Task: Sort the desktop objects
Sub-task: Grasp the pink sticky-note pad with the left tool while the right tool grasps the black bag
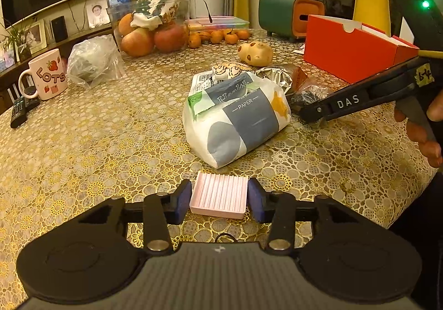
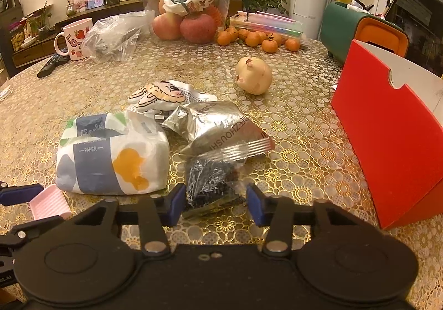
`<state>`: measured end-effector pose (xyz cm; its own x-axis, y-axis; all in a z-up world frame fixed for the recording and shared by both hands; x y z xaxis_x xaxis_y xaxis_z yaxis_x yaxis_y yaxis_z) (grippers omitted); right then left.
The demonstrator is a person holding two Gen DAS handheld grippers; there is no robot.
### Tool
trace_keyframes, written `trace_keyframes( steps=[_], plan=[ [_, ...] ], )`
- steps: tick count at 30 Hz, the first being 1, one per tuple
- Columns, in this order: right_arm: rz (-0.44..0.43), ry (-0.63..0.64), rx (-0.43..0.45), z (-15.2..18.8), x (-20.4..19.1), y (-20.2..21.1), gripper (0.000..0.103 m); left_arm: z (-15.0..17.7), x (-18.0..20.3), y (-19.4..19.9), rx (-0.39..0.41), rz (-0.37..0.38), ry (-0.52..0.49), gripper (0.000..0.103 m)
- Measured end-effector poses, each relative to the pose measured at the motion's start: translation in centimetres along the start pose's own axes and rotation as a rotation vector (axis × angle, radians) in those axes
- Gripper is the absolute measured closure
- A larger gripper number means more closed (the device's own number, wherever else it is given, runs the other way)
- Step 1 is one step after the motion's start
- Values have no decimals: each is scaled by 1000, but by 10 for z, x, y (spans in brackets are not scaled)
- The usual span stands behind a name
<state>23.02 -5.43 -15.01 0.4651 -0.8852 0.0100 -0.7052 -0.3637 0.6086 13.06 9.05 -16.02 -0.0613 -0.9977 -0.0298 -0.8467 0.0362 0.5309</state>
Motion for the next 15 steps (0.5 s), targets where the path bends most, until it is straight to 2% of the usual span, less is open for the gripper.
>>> trace_keyframes(
  steps=[5,15],
  plan=[
    [-2,-4,-4,1,4,5,65,0,1,0,-6,-13,3,60],
    [6,-31,2,7,20,22,69,-2,3,0,-28,-53,26,61]
  ],
)
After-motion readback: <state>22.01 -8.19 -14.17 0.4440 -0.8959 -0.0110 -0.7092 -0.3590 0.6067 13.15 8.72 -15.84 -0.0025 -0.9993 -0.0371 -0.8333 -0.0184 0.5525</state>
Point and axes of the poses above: each gripper's, at about its wrist camera, not at the fingertips, and y roughly against the way its jaws point, x to its right, z to its underside, the point moved 6 cm from there along -y, roughly the way its jaws point, and after that the axes turned 9 degrees about x, right-handed, at the moved point
